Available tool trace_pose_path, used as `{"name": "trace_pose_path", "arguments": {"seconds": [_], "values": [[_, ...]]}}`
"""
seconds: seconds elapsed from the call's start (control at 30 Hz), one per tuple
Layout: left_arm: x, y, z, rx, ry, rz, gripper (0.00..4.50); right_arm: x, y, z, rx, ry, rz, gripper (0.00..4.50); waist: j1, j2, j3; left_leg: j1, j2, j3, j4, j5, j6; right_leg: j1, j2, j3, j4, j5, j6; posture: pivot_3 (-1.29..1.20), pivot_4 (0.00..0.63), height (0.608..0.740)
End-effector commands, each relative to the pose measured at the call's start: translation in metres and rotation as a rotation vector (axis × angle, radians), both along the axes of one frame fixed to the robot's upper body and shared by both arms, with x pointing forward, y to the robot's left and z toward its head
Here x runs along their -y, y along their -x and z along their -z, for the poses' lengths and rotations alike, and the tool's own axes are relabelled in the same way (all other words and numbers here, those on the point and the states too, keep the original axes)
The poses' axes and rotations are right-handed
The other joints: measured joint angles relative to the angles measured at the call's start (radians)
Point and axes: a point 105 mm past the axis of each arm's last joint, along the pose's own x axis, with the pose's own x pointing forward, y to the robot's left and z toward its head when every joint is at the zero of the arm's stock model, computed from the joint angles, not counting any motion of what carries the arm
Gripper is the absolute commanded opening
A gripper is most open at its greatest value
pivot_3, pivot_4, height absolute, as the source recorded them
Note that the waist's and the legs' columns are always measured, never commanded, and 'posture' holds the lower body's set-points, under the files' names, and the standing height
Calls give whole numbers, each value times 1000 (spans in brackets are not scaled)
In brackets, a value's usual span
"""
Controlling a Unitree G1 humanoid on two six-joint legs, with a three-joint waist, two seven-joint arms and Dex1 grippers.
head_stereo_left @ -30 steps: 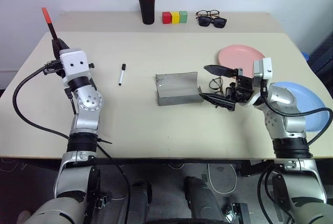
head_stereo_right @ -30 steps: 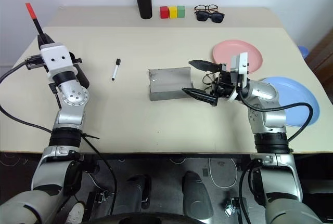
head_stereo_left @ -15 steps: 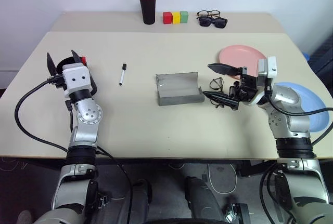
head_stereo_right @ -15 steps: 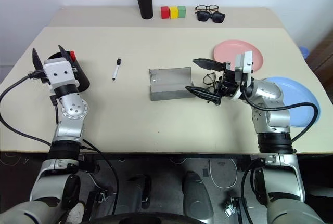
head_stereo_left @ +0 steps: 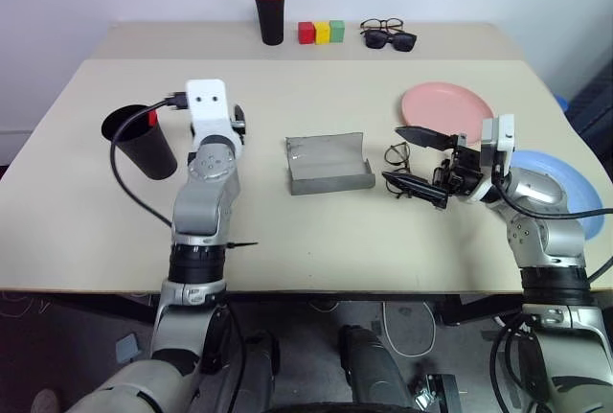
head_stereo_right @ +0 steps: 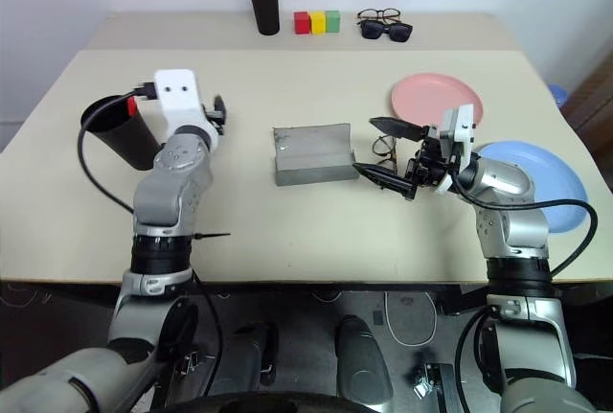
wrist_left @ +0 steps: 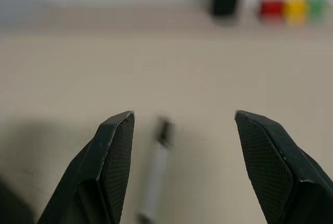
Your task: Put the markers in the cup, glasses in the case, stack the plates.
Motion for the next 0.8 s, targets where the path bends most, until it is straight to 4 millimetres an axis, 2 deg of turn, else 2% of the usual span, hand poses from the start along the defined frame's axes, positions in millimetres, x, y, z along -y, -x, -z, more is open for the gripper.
{"name": "trace_pose_path", "arguments": {"seconds": [0.03, 0.13, 0.37, 0.53, 0.8], "values": [[-17, -12, 12, -139, 47, -81, 3119, 4, 6, -16, 66, -8, 17, 4500, -4, 0, 0, 0, 0, 0, 0, 0, 0, 0, 0, 0, 0, 0, 0, 0, 150, 740], [-26, -26, 13, -197, 44, -140, 3119, 6, 8, -15, 65, -9, 33, 4500, -4, 0, 0, 0, 0, 0, 0, 0, 0, 0, 0, 0, 0, 0, 0, 0, 150, 740], [-32, -50, 3, -236, 33, -166, 3119, 9, 10, -13, 68, -15, 61, 4500, 9, -1, 1, -1, 0, 0, -1, 0, 0, 0, 0, 0, -2, 0, 0, 0, 150, 740], [-31, -58, 4, -247, 15, -146, 3119, 11, 12, -12, 70, -21, 81, 4500, 10, -1, 1, -1, 0, 0, -2, 0, 0, 0, 0, 0, -3, 0, 0, 0, 150, 740], [-26, -58, 20, -304, 84, -127, 3119, 13, 14, -11, 74, -26, 99, 4500, 6, -1, 1, -1, 0, 0, -2, 0, 0, 0, 0, 0, -2, 0, 1, 0, 150, 740]]}}
